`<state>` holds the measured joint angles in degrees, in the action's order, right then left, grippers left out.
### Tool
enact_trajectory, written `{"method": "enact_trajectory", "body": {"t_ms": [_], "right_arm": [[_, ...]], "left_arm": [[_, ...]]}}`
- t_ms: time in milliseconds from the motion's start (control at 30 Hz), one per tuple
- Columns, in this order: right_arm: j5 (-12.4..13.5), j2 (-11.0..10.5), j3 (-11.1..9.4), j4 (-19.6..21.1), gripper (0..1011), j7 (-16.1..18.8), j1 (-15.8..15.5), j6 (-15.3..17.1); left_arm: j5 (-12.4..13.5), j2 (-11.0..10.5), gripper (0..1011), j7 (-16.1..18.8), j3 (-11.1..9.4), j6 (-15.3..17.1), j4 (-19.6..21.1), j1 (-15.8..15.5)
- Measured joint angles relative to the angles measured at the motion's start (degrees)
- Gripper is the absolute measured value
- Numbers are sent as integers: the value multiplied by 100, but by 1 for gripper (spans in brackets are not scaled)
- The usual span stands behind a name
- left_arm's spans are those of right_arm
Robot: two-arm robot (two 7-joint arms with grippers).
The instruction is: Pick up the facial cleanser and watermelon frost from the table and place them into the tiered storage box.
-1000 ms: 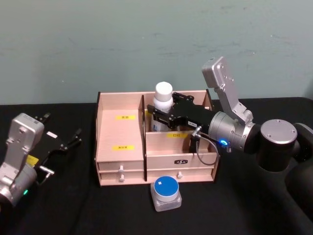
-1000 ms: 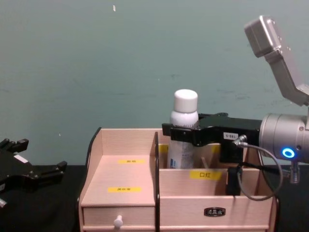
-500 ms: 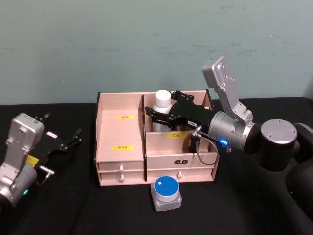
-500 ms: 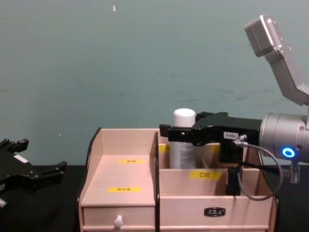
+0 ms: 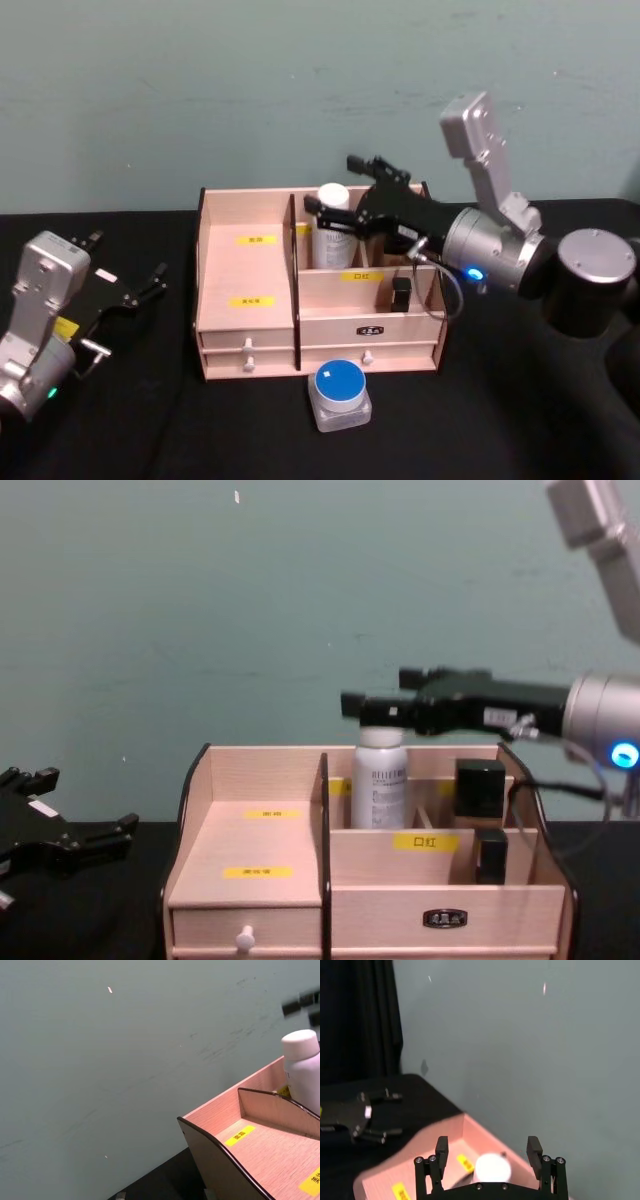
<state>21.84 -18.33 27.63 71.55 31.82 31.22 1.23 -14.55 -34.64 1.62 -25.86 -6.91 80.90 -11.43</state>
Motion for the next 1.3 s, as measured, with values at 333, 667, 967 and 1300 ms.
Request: {"method": "enact_trajectory", "body": {"t_ms": [333, 667, 967, 1300], "right_arm": [[258, -680, -187, 1861, 1002, 4, -480, 302], [669, -1326, -116, 3044, 1003, 100, -1457, 516], [830, -1646, 116, 3047, 1003, 70, -2131, 531], [621, -1701, 269, 2786, 1003, -250, -2471, 625]], "left_arm": [[0, 0, 1010, 0, 0, 0, 0, 0], [0, 0, 1010, 0, 0, 0, 0, 0], [0, 0, 1010, 0, 0, 0, 0, 0], [0, 0, 1010, 0, 0, 0, 0, 0]]}}
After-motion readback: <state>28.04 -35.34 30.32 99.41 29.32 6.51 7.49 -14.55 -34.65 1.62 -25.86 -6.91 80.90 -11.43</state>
